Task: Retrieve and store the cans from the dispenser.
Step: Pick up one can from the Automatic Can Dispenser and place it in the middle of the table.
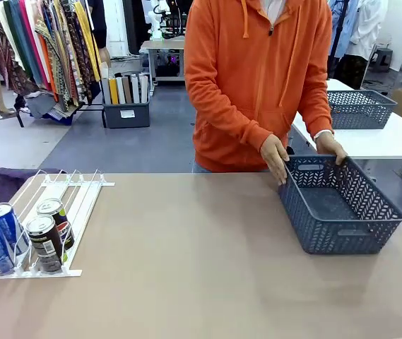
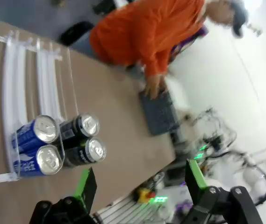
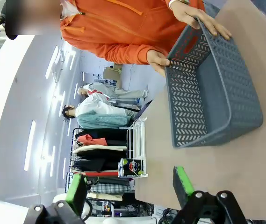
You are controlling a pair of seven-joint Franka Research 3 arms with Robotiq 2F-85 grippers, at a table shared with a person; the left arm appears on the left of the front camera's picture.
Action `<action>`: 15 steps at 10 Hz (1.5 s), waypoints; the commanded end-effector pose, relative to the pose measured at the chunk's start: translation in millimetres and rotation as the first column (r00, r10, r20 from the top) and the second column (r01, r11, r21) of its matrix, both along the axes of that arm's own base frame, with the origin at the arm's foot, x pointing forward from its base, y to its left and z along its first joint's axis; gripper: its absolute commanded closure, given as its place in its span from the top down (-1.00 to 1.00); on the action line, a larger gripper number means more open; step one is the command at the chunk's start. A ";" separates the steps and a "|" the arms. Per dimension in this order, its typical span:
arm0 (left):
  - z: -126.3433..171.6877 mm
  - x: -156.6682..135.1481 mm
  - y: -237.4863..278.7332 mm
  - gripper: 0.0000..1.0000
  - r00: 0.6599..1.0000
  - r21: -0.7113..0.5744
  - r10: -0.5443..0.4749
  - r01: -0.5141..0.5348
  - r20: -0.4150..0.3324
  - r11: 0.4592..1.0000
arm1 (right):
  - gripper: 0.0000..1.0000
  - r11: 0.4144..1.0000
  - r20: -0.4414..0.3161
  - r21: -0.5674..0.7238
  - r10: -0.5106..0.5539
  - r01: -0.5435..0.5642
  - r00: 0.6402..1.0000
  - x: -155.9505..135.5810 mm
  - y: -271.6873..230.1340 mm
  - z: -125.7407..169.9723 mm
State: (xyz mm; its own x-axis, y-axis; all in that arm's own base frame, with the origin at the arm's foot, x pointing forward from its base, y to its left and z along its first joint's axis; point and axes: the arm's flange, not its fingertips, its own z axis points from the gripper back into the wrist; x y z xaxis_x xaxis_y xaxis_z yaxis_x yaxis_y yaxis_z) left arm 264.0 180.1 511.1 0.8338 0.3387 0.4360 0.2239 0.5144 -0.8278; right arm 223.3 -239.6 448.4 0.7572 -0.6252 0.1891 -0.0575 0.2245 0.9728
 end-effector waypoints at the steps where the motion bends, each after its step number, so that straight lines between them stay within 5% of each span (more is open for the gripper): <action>1: 43.1 30.7 -69.6 1.00 0.944 0.401 -0.309 0.329 -0.116 0.855 | 1.00 1.000 0.004 0.003 0.009 -0.009 1.000 -1.9 -0.9 1.4; 4: 40.9 76.3 -154.3 1.00 0.882 0.652 -0.287 0.470 -0.374 0.595 | 1.00 1.000 0.004 0.003 0.009 -0.009 1.000 -1.9 -0.9 1.4; 7: 17.7 92.4 -205.3 1.00 0.824 0.694 -0.228 0.561 -0.518 0.451 | 1.00 1.000 0.004 0.003 0.009 -0.009 1.000 -1.9 -0.9 1.4; 9: 3.7 103.2 -219.5 1.00 0.857 0.710 -0.175 0.503 -0.485 0.493 | 1.00 1.000 0.004 0.003 0.009 -0.009 1.000 -1.9 -0.9 1.4; 10: 2.8 108.4 -218.3 1.00 0.901 0.734 -0.099 0.403 -0.421 0.547 | 1.00 1.000 0.004 0.003 0.009 -0.009 1.000 -1.9 -0.9 1.4; 11: -0.4 98.0 -222.2 1.00 0.829 0.698 -0.215 0.552 -0.516 0.456 | 1.00 1.000 0.004 0.003 0.009 -0.009 1.000 -1.9 -0.9 1.4; 14: -0.6 103.3 -225.4 1.00 0.849 0.705 -0.189 0.518 -0.494 0.484 | 1.00 1.000 0.004 0.003 0.009 -0.009 1.000 -1.9 -0.9 1.4; 15: -18.9 112.1 -227.5 1.00 0.876 0.741 0.009 0.402 -0.482 0.538 | 1.00 1.000 0.004 0.003 0.009 -0.009 1.000 -1.9 -0.9 1.4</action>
State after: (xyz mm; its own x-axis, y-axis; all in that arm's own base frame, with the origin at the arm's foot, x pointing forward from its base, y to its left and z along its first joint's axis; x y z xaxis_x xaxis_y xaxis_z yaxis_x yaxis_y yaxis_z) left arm 369.1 -46.7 506.2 0.9474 -0.3171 0.0435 0.3199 0.9330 -0.1647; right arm 223.6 -239.2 447.8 0.7587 -0.6241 0.1865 -0.0545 0.2245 0.9729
